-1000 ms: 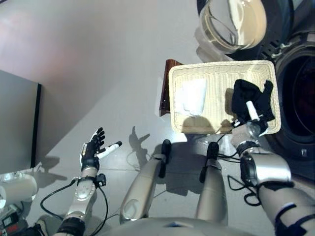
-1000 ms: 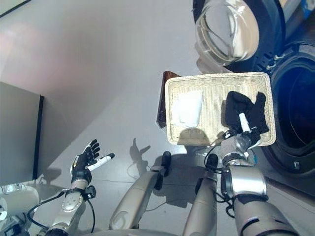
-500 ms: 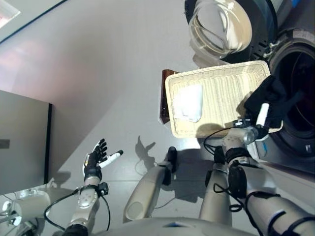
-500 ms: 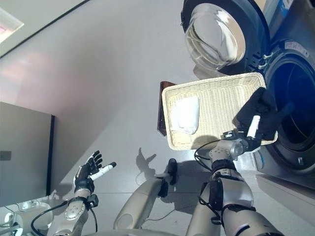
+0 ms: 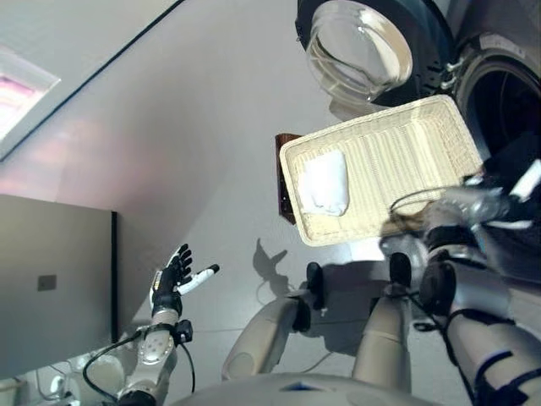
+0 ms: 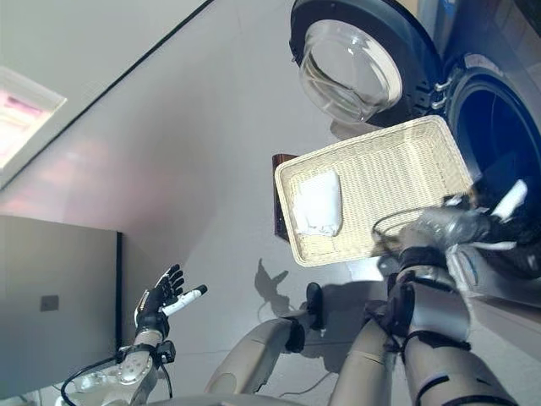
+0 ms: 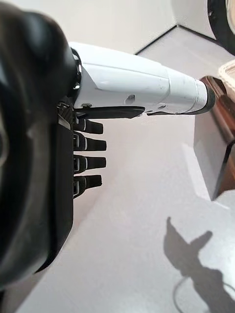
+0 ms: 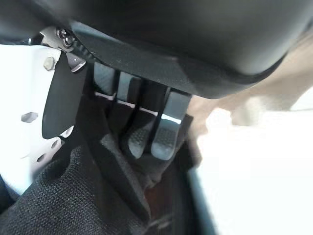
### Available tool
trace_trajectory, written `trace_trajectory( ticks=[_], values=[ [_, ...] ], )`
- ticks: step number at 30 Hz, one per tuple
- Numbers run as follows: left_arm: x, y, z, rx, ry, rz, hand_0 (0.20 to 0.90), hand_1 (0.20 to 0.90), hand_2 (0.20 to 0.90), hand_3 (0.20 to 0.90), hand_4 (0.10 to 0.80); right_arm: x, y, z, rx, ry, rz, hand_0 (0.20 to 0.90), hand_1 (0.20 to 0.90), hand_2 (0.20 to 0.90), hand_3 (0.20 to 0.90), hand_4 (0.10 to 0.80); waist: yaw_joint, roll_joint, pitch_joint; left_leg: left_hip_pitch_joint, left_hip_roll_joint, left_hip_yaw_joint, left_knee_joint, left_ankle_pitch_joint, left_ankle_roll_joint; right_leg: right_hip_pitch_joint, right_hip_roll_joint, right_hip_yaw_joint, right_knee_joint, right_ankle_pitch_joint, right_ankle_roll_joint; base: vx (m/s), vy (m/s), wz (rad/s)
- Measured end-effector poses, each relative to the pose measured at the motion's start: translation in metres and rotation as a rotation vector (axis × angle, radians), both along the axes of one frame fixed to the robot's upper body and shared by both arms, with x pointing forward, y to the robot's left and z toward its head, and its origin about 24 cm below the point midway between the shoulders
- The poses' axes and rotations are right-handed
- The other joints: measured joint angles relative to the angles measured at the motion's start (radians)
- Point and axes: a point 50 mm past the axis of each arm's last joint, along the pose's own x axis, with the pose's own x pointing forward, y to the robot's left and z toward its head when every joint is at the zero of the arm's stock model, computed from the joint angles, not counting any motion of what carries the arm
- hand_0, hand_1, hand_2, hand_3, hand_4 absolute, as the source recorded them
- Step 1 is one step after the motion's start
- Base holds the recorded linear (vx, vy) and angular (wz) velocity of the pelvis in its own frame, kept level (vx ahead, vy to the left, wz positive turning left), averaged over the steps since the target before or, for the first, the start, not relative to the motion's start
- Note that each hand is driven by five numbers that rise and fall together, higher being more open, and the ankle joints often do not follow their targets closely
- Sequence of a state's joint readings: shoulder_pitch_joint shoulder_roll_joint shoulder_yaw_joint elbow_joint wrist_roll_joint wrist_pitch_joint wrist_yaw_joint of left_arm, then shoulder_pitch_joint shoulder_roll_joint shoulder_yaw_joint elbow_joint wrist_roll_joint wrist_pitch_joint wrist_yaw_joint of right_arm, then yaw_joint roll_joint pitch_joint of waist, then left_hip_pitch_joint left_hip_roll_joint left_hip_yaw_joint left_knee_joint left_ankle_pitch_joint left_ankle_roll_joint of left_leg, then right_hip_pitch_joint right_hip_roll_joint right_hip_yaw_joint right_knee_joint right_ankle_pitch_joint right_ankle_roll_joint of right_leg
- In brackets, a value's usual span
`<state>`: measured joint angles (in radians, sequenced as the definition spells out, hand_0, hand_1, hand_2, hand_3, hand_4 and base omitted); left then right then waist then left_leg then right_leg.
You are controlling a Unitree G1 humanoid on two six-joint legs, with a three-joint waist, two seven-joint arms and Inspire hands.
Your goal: Pick up the clothes and place them into the washing machine
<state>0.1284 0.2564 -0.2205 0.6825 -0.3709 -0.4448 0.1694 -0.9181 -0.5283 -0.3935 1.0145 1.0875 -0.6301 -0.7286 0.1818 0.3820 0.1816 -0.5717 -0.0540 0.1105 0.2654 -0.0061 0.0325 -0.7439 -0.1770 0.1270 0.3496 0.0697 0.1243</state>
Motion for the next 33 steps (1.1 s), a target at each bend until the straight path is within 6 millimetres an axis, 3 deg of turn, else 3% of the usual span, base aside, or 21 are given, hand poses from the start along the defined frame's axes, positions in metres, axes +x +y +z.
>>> trace_trajectory(
  ticks=[1, 2, 5, 10, 15, 19, 21, 25, 29, 33],
  values=[
    [0.001, 0.000, 0.001, -0.005, -0.005, 0.000, 0.900, 0.900, 0.900, 0.900, 0.800, 0.001, -0.003, 0.009, -0.014, -0.008, 0.001, 0.590, 0.590, 0.590, 0.590, 0.578, 0.003, 0.001, 0.003, 0.001, 0.000, 0.002, -0.004, 0.000, 0.001, -0.001, -0.001, 0.001, 0.002, -0.001, 0.001, 0.000, 0.000, 0.00],
    [0.001, 0.000, 0.002, -0.016, -0.017, 0.010, 0.900, 0.900, 0.900, 0.900, 0.800, 0.002, -0.008, 0.028, -0.071, -0.026, 0.004, 0.900, 0.900, 0.900, 0.900, 0.800, 0.006, 0.005, 0.006, 0.004, -0.004, 0.004, -0.008, 0.001, 0.001, -0.006, -0.002, 0.005, 0.004, -0.005, 0.003, 0.021, -0.002, -0.04],
    [0.000, 0.001, 0.002, -0.027, -0.020, 0.015, 0.900, 0.900, 0.900, 0.900, 0.800, 0.008, -0.002, 0.043, -0.120, -0.045, 0.040, 0.900, 0.900, 0.900, 0.900, 0.800, 0.001, 0.004, 0.009, 0.002, -0.011, 0.014, -0.025, 0.003, 0.002, -0.031, 0.000, 0.025, 0.014, -0.009, 0.004, 0.020, -0.002, -0.11],
    [0.007, -0.006, 0.002, -0.038, -0.025, -0.013, 0.900, 0.900, 0.900, 0.900, 0.800, 0.011, 0.000, 0.039, -0.164, -0.036, 0.075, 0.900, 0.900, 0.900, 0.900, 0.800, -0.012, -0.007, 0.018, 0.005, -0.011, 0.025, -0.024, -0.002, 0.009, -0.031, 0.001, 0.036, 0.011, -0.012, 0.007, 0.005, 0.000, -0.06],
    [0.008, -0.008, 0.001, -0.060, -0.026, -0.025, 0.900, 0.900, 0.900, 0.900, 0.800, 0.016, 0.005, 0.026, -0.178, -0.001, 0.131, 0.900, 0.900, 0.900, 0.900, 0.800, -0.034, -0.047, 0.050, 0.016, -0.010, 0.038, -0.024, -0.001, 0.016, -0.026, 0.004, 0.046, 0.014, -0.006, 0.006, -0.024, -0.003, -0.07],
    [0.007, -0.007, 0.001, -0.061, -0.022, -0.023, 0.900, 0.900, 0.900, 0.900, 0.800, 0.018, 0.006, 0.020, -0.184, 0.027, 0.153, 0.900, 0.900, 0.900, 0.900, 0.800, -0.035, -0.050, 0.053, 0.032, -0.010, 0.039, -0.024, -0.003, 0.017, -0.011, 0.004, 0.046, 0.013, -0.008, 0.006, 0.000, 0.000, 0.00],
    [0.006, -0.007, 0.000, -0.061, -0.020, -0.022, 0.900, 0.900, 0.900, 0.900, 0.800, 0.018, 0.005, 0.011, -0.220, 0.110, 0.178, 0.900, 0.900, 0.900, 0.900, 0.800, -0.035, -0.051, 0.053, 0.042, -0.008, 0.038, -0.024, -0.004, 0.017, 0.001, 0.006, 0.046, 0.013, -0.012, 0.010, -0.035, -0.013, -0.02],
    [0.004, -0.005, -0.002, -0.055, -0.002, -0.014, 0.900, 0.900, 0.900, 0.900, 0.800, 0.025, 0.009, -0.012, -0.420, 0.482, 0.351, 0.900, 0.900, 0.900, 0.900, 0.800, -0.038, -0.068, 0.048, 0.047, -0.002, 0.039, -0.017, -0.006, 0.013, 0.006, 0.010, 0.045, 0.020, -0.016, 0.008, -0.041, -0.042, -0.02],
    [-0.002, -0.006, -0.008, -0.066, 0.045, -0.033, 0.900, 0.900, 0.900, 0.900, 0.800, 0.036, 0.027, -0.026, -0.592, 0.626, 0.546, 0.900, 0.900, 0.900, 0.900, 0.800, -0.058, -0.080, 0.048, 0.054, 0.013, 0.033, 0.005, -0.016, -0.001, 0.024, 0.022, 0.038, 0.019, -0.016, 0.005, -0.025, -0.045, -0.01],
    [-0.011, -0.005, -0.012, -0.074, 0.072, -0.038, 0.900, 0.900, 0.900, 0.900, 0.800, 0.038, 0.051, -0.057, -0.665, 0.710, 0.694, 0.900, 0.900, 0.900, 0.900, 0.800, -0.056, -0.105, 0.031, 0.059, 0.027, 0.019, 0.011, -0.029, -0.011, 0.040, 0.028, -0.001, 0.012, -0.013, -0.007, -0.022, -0.039, -0.02]
  ],
)
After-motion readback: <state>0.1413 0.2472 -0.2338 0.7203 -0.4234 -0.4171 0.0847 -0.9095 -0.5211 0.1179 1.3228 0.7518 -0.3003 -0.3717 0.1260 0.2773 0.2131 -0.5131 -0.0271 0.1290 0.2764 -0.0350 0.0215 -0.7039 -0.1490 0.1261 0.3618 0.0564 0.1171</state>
